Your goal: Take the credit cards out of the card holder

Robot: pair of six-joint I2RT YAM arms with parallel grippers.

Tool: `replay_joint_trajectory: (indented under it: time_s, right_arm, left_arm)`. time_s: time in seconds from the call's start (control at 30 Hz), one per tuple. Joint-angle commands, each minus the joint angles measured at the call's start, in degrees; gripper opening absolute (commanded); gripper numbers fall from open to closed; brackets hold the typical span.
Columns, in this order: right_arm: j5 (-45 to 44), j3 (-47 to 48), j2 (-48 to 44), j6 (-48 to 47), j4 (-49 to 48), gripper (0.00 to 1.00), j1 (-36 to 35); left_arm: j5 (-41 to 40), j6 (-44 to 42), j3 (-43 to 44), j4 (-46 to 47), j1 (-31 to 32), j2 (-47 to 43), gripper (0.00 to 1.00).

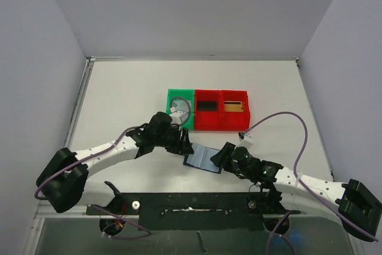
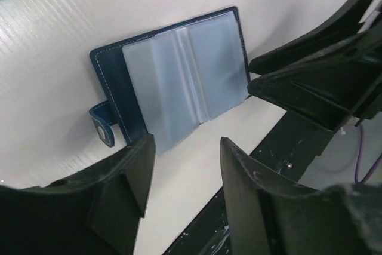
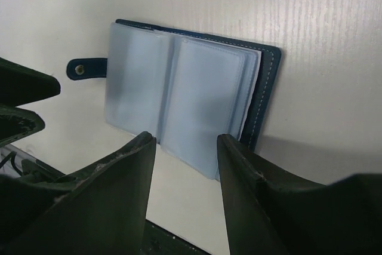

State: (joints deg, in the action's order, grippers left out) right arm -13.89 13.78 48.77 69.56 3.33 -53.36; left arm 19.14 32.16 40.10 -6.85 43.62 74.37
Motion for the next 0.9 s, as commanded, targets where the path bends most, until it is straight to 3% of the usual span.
replay_joint_trajectory:
  time_s: [0.0, 0.17, 0.47, 0.7, 0.87]
  right_arm:
    - [-3.0, 3.4, 3.0, 2.0, -0.5, 0.46, -0.8]
    - [-4.9, 4.8, 4.5, 3.4, 3.2, 0.46, -1.0]
    - [-4.0, 4.5, 6.2, 2.5, 0.8, 0.39, -0.7]
    - [-4.4, 8.2, 13.2, 1.9, 3.9, 0.38, -0.7]
    - [-3.1, 9.5, 16.1, 0.4, 1.1, 0.25, -0.7]
  left_arm:
    - [-0.2, 1.7, 2.3, 4.2, 0.7, 5.0, 0.44]
    - [-1.5, 1.3, 2.3, 4.1, 0.9, 8.2, 0.44]
    - [-1.3, 2.3, -0.2, 7.6, 1.6, 11.2, 0.39]
    - [-2.4, 2.1, -1.2, 7.3, 1.6, 12.6, 0.24]
    - [-2.5, 1.9, -2.1, 7.2, 1.6, 13.2, 0.08]
